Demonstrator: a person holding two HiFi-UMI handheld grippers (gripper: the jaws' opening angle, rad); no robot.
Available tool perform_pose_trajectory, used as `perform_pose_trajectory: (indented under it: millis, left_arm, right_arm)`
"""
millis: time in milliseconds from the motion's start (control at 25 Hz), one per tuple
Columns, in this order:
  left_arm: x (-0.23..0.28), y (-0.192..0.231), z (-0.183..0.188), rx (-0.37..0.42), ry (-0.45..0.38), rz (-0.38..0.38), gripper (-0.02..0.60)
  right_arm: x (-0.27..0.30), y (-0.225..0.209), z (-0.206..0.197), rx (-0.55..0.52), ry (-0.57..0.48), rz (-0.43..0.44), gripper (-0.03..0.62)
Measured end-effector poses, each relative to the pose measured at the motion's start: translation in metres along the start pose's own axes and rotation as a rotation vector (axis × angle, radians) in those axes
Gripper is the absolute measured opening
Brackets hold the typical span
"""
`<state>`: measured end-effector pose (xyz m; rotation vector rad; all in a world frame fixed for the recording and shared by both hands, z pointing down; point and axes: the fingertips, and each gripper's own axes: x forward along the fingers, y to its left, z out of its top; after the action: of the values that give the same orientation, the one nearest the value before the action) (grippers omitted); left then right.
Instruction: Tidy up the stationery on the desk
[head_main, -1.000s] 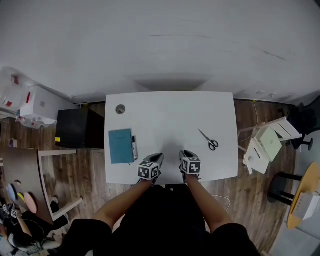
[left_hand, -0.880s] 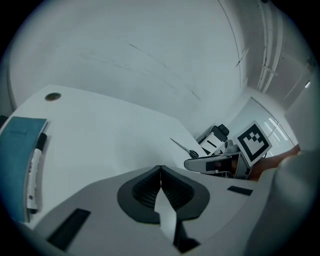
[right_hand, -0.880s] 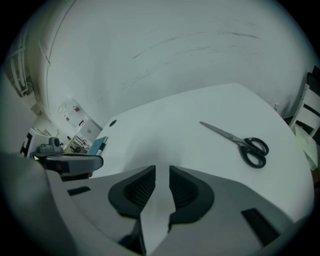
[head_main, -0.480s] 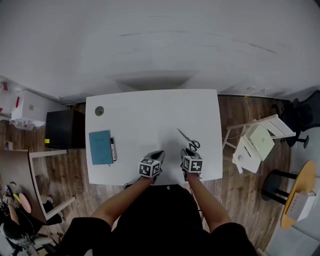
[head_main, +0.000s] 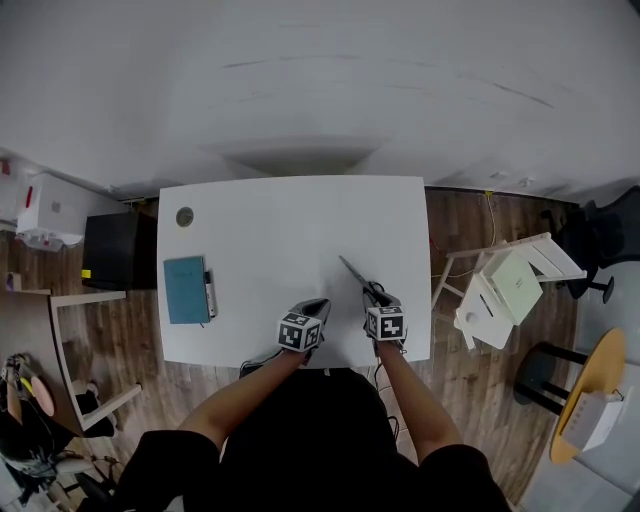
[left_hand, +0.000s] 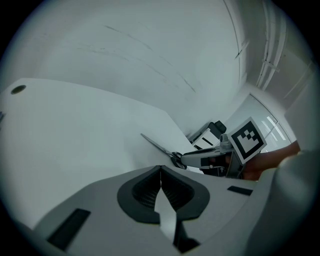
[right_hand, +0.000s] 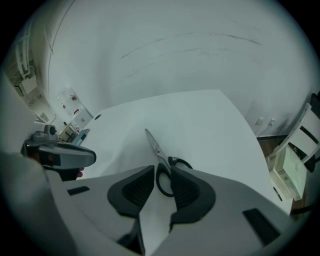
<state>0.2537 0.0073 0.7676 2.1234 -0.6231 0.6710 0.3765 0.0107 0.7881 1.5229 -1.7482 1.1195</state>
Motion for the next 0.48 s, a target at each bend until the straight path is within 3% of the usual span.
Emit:
perform_pose_trajectory:
  millis: [240,480]
  left_arm:
    - [0.0026,-0.0011,-0.0015,-0.003,0.008,0.000,0.014]
    - [0.0014,-0.0009,-0.0050,-0.016,0.008,0.005,0.014]
  right_arm:
    - [0.0074,-0.0120,-0.0056,-0.076,0.051,-0.006,0.103]
    - [0.0095,-0.0104,-0.0019,-0.235,0.095,-0.005,0.104]
